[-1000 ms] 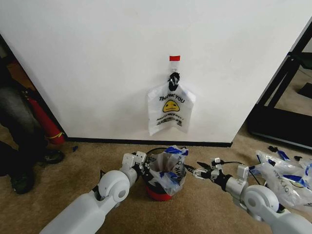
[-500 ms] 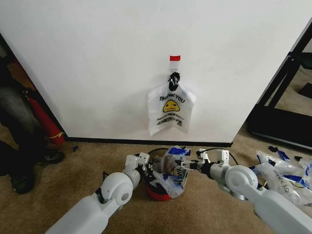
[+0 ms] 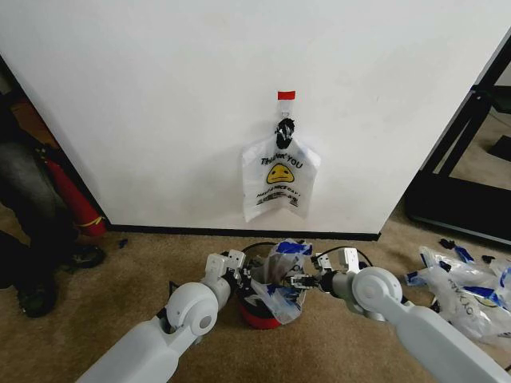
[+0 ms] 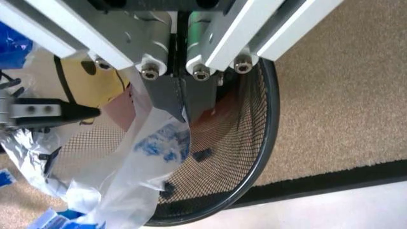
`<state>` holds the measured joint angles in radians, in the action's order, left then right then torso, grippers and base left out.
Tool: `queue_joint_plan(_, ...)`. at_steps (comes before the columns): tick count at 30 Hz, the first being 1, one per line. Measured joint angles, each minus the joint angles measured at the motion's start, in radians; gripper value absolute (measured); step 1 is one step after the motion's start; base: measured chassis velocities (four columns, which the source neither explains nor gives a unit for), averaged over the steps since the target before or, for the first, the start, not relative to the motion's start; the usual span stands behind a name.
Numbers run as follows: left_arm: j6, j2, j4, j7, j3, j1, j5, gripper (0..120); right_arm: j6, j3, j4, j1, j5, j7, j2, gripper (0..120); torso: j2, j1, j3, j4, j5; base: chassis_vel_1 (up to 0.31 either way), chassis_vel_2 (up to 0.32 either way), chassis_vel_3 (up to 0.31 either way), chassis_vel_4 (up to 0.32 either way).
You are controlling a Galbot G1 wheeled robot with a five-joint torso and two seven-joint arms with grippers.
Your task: Pick up the garbage bag from the wall and place it over the trash bin.
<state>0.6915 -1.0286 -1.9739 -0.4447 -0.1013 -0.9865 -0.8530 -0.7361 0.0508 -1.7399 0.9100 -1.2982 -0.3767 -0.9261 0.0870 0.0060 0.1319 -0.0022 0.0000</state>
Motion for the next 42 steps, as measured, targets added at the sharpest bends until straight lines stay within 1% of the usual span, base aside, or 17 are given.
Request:
queue_joint_plan(2,0.0,0.003,-0.002,0.0,0.001,-0.002,0.0,0,0.0,0.006,0.01,-0.003,0.008,-0.001,-0.01,99,0.0,0.0,0.0,0.0,-0.0001,0.0,0.0,0.0,0.0)
queue_joint_plan(6,-0.002,0.008,-0.005,0.003,0.007,-0.004,0.0,0,0.002,0.018,0.015,-0.004,0.018,-0.013,-0.017,81,0.0,0.0,0.0,-0.0002,-0.0004,0.0,0.0,0.0,0.0)
queue_joint_plan(7,-0.002,0.008,-0.005,0.003,0.007,-0.004,0.0,0,0.002,0.018,0.015,-0.004,0.018,-0.013,-0.017,81,0.0,0.0,0.0,-0.0002,-0.0004,0.0,0.0,0.0,0.0)
queue_joint_plan(9,-0.003,0.008,-0.005,0.003,0.008,-0.005,0.001,0,0.002,0.019,0.01,-0.002,0.02,-0.018,-0.014,74,0.0,0.0,0.0,-0.0001,0.0,0.0,0.0,0.0,0.0)
queue_joint_plan(12,-0.005,0.007,-0.006,0.004,0.008,-0.006,0.003,0,0.003,0.018,-0.002,0.006,0.023,-0.026,-0.006,59,0.0,0.0,0.0,-0.0001,0.0,0.0,0.0,0.0,0.0)
queue_joint_plan(14,-0.005,0.007,-0.006,0.005,0.008,-0.007,0.003,0,0.003,0.016,-0.009,0.01,0.025,-0.026,-0.001,52,0.0,0.0,0.0,-0.0001,0.0,0.0,0.0,0.0,0.0)
queue_joint_plan(15,-0.005,0.007,-0.006,0.005,0.008,-0.007,0.003,0,0.003,0.016,-0.009,0.01,0.025,-0.026,-0.001,52,0.0,0.0,0.0,-0.0001,0.0,0.0,0.0,0.0,0.0)
queue_joint_plan(20,-0.006,0.007,-0.011,0.007,0.008,-0.013,0.007,0,0.004,0.001,-0.03,0.03,0.031,-0.024,0.006,29,0.0,0.0,0.0,-0.0001,0.0,0.0,0.0,0.0,0.0)
queue_joint_plan(21,-0.006,0.007,-0.011,0.007,0.008,-0.013,0.007,0,0.004,0.001,-0.03,0.03,0.031,-0.024,0.006,29,0.0,0.0,0.0,-0.0001,0.0,0.0,0.0,0.0,0.0)
queue_joint_plan(24,-0.006,0.009,-0.022,0.007,0.01,-0.026,0.012,0,0.012,-0.007,-0.031,0.04,0.046,-0.022,0.002,19,0.0,0.0,0.0,-0.0001,-0.0001,0.0,0.0,0.0,0.0)
queue_joint_plan(25,-0.006,0.011,-0.029,0.007,0.012,-0.033,0.016,0,0.02,-0.007,-0.031,0.044,0.052,-0.016,0.002,12,0.0,0.0,0.0,-0.0001,0.0,0.0,0.0,0.0,0.0)
queue_joint_plan(27,-0.007,0.014,-0.043,0.007,0.017,-0.048,0.02,0,0.035,-0.008,-0.031,0.05,0.06,-0.013,0.001,5,0.0,0.0,0.0,0.0,0.0,0.0,0.0,0.0,0.0)
queue_joint_plan(28,-0.007,0.014,-0.043,0.007,0.017,-0.048,0.02,0,0.035,-0.008,-0.031,0.05,0.06,-0.013,0.001,5,0.0,0.0,0.0,0.0,0.0,0.0,0.0,0.0,0.0)
queue_joint_plan(29,-0.009,0.015,-0.05,0.007,0.02,-0.057,0.022,0,0.045,-0.01,-0.033,0.053,0.063,-0.013,0.0,0,0.0,0.0,0.0,-0.0001,0.0,0.0,0.0,0.0,0.0)
queue_joint_plan(35,-0.03,0.029,-0.117,0.007,0.043,-0.125,0.048,0,0.13,-0.021,-0.071,0.068,0.064,-0.06,-0.008,0,0.0,0.0,0.0,-0.0001,-0.0002,0.0,0.0,0.0,0.0)
queue_joint_plan(40,-0.046,0.048,-0.223,0.031,0.063,-0.242,0.136,22,0.231,-0.05,-0.118,0.089,0.039,-0.102,-0.023,0,0.0,0.0,0.0,0.0,-0.0001,0.0,0.0,0.0,0.0)
queue_joint_plan(42,-0.049,0.05,-0.237,0.037,0.066,-0.259,0.153,25,0.244,-0.059,-0.127,0.095,0.035,-0.106,-0.026,0,0.0,0.0,0.0,0.0,-0.0001,0.0,0.0,0.0,0.0)
